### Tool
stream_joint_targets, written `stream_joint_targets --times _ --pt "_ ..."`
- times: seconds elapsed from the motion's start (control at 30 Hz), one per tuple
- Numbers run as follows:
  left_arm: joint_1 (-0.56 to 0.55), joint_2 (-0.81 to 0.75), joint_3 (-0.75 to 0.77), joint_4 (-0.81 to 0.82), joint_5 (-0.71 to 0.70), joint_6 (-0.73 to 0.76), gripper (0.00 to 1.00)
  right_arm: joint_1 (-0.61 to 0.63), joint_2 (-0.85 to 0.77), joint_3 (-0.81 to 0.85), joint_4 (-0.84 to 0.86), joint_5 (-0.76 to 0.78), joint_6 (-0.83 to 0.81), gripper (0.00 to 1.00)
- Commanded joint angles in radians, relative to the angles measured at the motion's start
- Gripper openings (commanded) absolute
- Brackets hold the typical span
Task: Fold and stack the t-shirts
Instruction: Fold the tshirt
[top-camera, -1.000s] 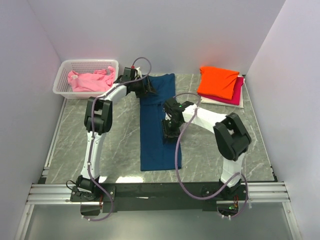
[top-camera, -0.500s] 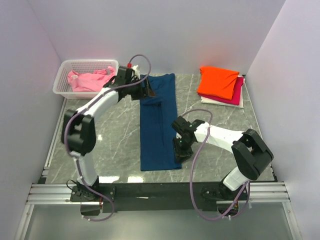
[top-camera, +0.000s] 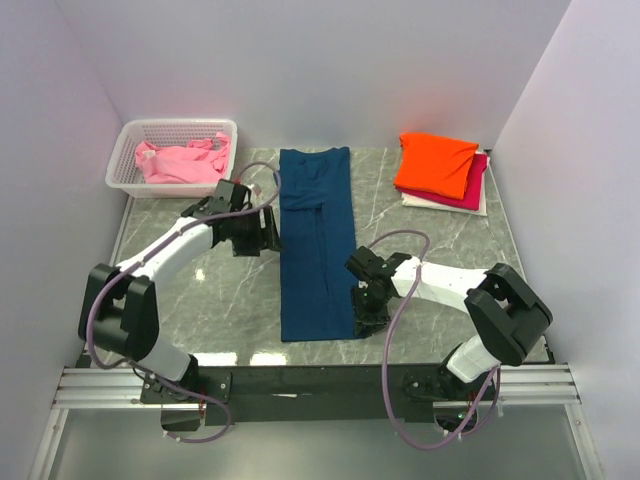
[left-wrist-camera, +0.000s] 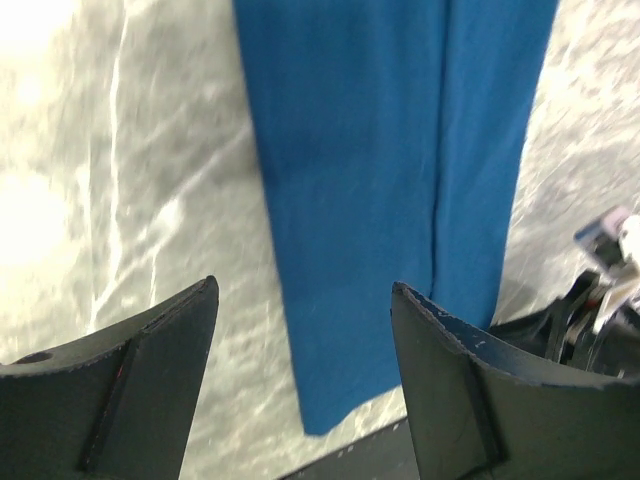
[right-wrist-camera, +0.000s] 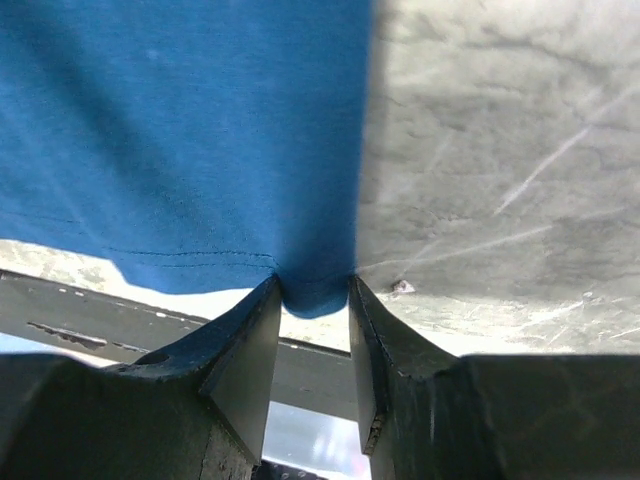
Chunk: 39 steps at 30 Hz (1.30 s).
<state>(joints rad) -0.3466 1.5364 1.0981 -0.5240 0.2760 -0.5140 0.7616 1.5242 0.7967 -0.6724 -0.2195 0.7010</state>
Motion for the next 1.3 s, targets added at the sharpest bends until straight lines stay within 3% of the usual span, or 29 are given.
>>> stream_joint_targets --times 0.0,0.17,0.4,0.87,1.27 --pt "-0.008 -0.078 -0.036 -0.048 -0.012 0.008 0.76 0.008 -0.027 -0.031 0.019 0.037 0.031 0.41" --pt "-0.041 -0.11 -0.101 -0.096 0.003 0.003 0.74 0.01 -0.016 -0.062 0.054 0.026 0.045 0.36" --pt "-0.103 -0.11 -0.204 -0.149 0.055 -0.017 0.69 0.01 -0.001 -0.027 0.039 0.017 0.0 0.16" --pt "-0.236 -0.226 -0.425 -0.025 0.124 -0.25 0.59 0.01 0.036 0.006 -0.013 0.011 -0.092 0.14" --pt "-0.359 -0.222 -0.486 -0.004 -0.058 -0.437 0.57 0.008 0.007 -0.024 -0.027 0.012 -0.12 0.14"
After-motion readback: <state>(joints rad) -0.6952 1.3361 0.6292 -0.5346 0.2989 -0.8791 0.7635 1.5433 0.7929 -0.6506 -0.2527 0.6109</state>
